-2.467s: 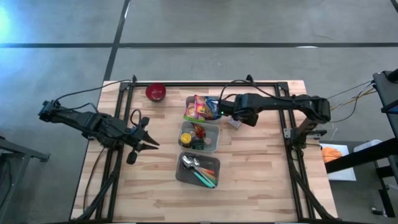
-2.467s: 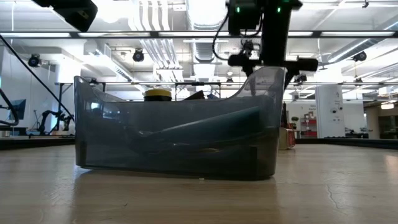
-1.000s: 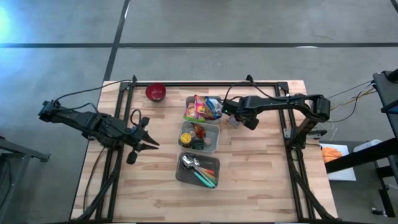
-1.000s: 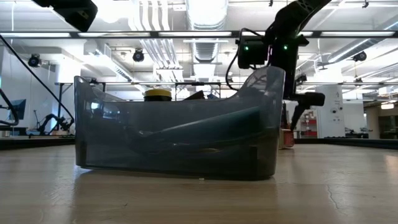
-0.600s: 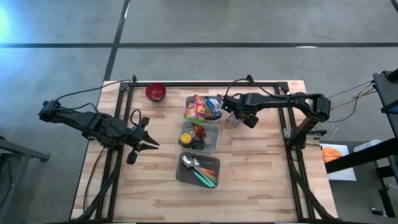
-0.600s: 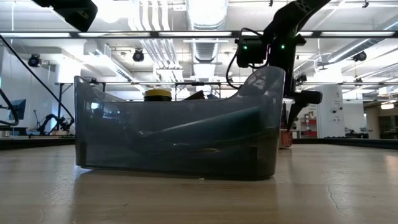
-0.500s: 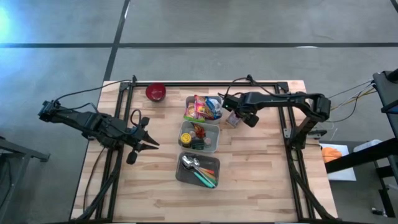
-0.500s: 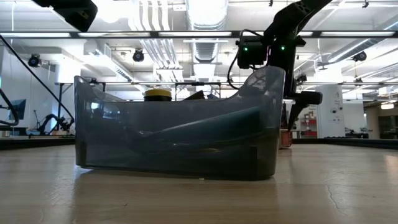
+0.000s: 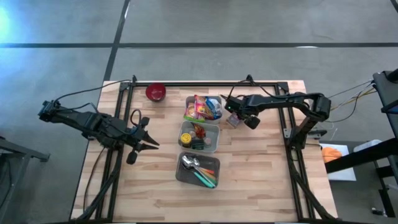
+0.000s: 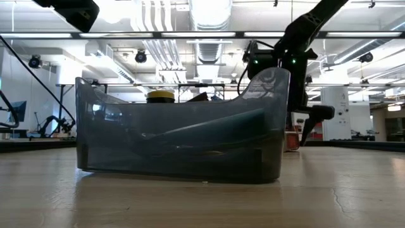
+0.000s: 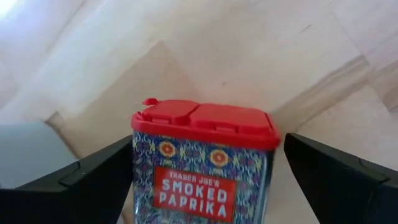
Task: Pick & Place Food Item
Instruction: Put the red seasoning can into the bottom gray bin
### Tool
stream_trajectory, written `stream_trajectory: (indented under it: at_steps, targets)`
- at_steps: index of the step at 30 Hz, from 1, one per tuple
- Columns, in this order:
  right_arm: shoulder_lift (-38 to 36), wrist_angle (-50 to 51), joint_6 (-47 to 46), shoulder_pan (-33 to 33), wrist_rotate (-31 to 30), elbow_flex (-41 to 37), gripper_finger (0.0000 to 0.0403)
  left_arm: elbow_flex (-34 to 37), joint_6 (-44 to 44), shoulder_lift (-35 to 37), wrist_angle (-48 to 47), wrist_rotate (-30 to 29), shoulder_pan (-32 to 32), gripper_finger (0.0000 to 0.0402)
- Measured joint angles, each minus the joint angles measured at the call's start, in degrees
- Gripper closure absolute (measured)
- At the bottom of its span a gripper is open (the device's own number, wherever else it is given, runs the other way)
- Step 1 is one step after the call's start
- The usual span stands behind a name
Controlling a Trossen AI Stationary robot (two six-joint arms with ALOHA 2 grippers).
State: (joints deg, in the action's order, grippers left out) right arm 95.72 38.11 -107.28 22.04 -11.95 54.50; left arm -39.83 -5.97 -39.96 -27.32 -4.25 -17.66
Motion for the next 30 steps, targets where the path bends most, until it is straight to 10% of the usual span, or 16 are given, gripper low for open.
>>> stream_trajectory:
  at_steps: [15,24,30]
  targets:
    - [0.0,-0.1,1.4,0.0,4.7,-0.6,0.0016,0.0,0.0,0.0,0.0,0.0,0.0,0.0335]
    - [0.0,0.0,5.1,0.0,7.8,-0.6,0.0126,0.0,0.0,0.0,0.0,0.0,0.0,0.0335]
    - [-0.1,0.1,14.5,0.0,11.1,-0.1,0.0126,0.0,0.0,0.0,0.0,0.0,0.0,0.0335]
